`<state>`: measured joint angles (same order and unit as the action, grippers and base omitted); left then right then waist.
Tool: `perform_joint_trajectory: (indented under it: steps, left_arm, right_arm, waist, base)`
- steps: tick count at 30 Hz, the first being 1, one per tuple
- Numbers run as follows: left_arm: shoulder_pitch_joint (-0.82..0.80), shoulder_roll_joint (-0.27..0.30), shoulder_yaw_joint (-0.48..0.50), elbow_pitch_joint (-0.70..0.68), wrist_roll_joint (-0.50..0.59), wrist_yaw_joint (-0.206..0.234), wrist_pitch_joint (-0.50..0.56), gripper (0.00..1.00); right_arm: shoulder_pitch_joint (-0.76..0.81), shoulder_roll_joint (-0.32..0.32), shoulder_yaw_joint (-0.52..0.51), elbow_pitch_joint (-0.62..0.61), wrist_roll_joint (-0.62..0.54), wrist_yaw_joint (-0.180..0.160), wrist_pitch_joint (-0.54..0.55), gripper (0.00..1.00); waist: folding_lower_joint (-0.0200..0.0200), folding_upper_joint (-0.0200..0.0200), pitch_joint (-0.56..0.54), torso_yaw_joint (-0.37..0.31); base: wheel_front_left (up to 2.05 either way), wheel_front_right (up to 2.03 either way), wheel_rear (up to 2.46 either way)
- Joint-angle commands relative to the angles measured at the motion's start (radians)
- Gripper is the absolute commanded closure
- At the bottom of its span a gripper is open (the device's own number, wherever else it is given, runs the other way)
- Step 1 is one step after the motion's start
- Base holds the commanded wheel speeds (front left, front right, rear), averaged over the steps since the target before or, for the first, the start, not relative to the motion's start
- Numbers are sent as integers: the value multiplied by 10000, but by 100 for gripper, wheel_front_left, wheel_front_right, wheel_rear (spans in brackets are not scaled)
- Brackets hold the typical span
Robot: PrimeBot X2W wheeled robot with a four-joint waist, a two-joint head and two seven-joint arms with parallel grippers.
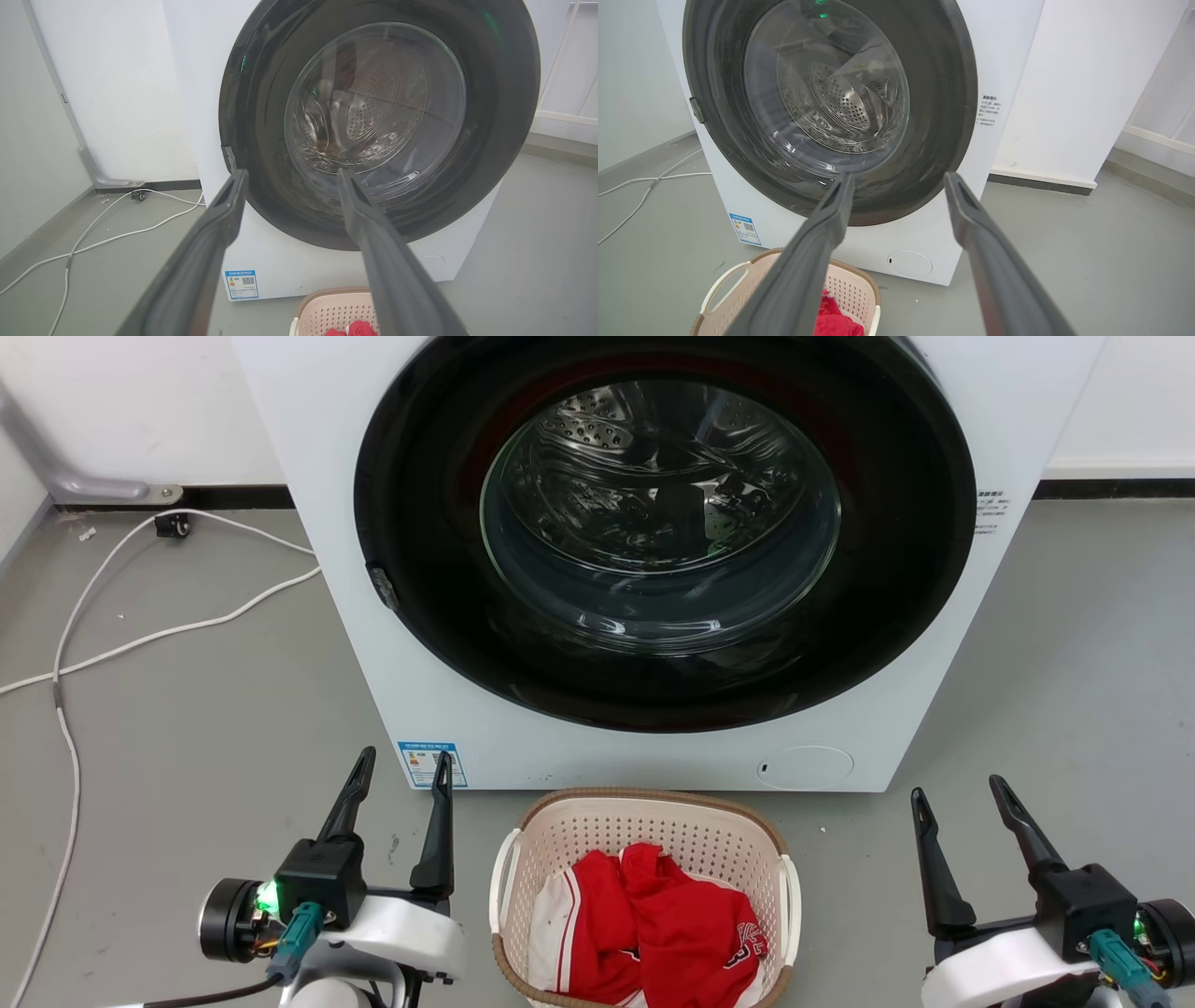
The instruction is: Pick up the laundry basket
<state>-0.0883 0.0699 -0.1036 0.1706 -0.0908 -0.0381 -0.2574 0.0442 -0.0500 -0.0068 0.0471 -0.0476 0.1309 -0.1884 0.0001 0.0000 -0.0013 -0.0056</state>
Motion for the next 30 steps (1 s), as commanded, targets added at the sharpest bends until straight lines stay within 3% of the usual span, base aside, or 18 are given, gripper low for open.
perform_joint_trajectory:
  steps: [1, 30]
  left_arm:
    - [-93, -6, -13, 5, 171, 25, -68, 0]
    - [-114, -118, 216, 549, -92, 84, -83, 0]
  right_arm:
    - [69, -5, 2, -62, -183, -3, -70, 0]
    - [-14, -5, -261, 329, 5, -3, 208, 0]
  waist:
    - [-1, 0, -6, -4]
    - [-1, 0, 59, -50]
  base:
    - [0, 0, 0]
    - [0, 0, 0]
